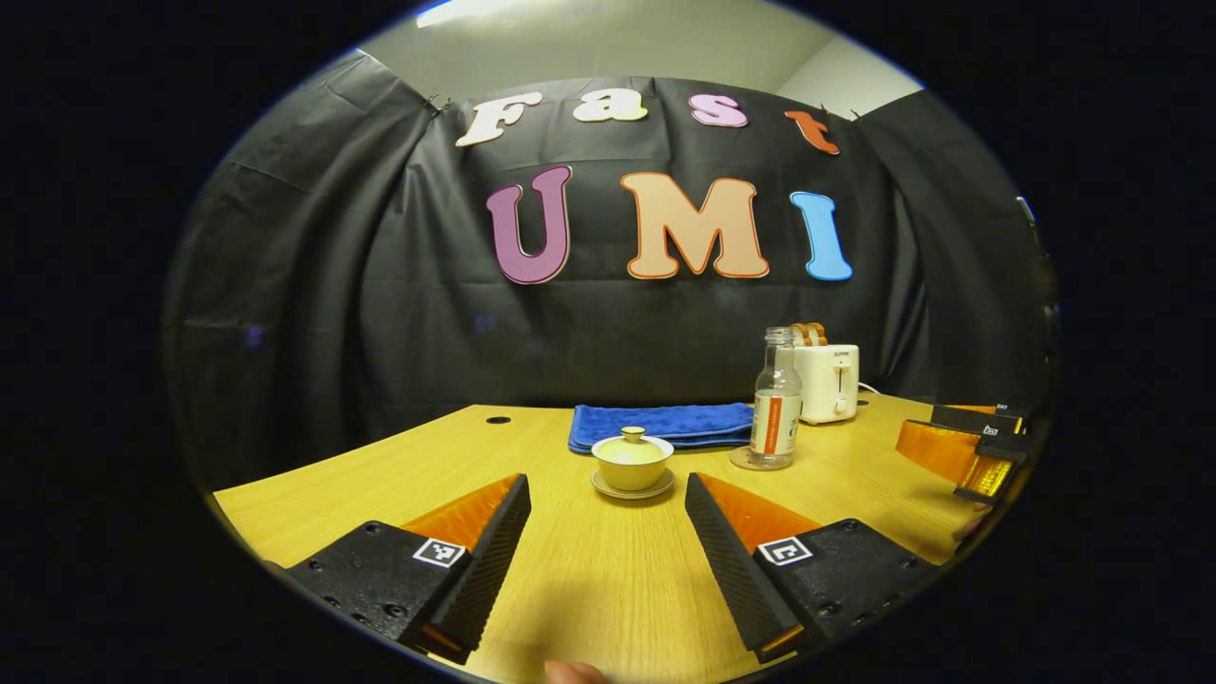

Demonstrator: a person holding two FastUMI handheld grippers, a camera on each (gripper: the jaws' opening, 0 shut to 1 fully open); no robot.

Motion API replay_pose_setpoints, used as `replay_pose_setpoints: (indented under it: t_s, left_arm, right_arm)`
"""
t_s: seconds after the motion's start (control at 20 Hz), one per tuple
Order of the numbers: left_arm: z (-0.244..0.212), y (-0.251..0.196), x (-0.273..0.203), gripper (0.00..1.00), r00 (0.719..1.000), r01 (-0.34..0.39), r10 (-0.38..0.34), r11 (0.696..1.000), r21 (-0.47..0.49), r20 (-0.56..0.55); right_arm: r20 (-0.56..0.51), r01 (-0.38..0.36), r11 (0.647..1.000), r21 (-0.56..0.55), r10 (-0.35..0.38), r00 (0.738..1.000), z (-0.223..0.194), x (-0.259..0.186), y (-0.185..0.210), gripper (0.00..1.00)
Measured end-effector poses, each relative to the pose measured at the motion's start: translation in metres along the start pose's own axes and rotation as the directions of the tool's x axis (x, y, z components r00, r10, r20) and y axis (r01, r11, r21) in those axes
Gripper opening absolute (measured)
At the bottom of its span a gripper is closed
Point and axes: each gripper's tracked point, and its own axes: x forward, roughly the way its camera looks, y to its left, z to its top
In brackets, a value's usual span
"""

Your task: Open the teacup lid with one hand, grasp the water bottle and pour water into the teacup with the other hand; after pouring, place the water bottle on the coaster and then close the teacup lid.

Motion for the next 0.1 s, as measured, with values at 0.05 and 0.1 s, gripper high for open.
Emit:
replay_pose_setpoints:
  t_s: [0.05, 0.1]
  left_arm:
    - [-0.0007, 0.0000, -0.0035, 0.95, 1.000, 0.000, 0.000, 1.000, -0.002, -0.001]
    - [0.0003, 0.0001, -0.0060, 0.95, 1.000, -0.001, 0.001, 1.000, -0.005, 0.001]
  right_arm:
    - [0.001, -0.001, 1.000, 0.000, 0.001, 1.000, 0.0004, -0.0049, 0.0006, 0.89]
    - [0.005, -0.004, 1.000, 0.000, 0.004, 1.000, 0.0015, -0.0093, 0.0022, 0.86]
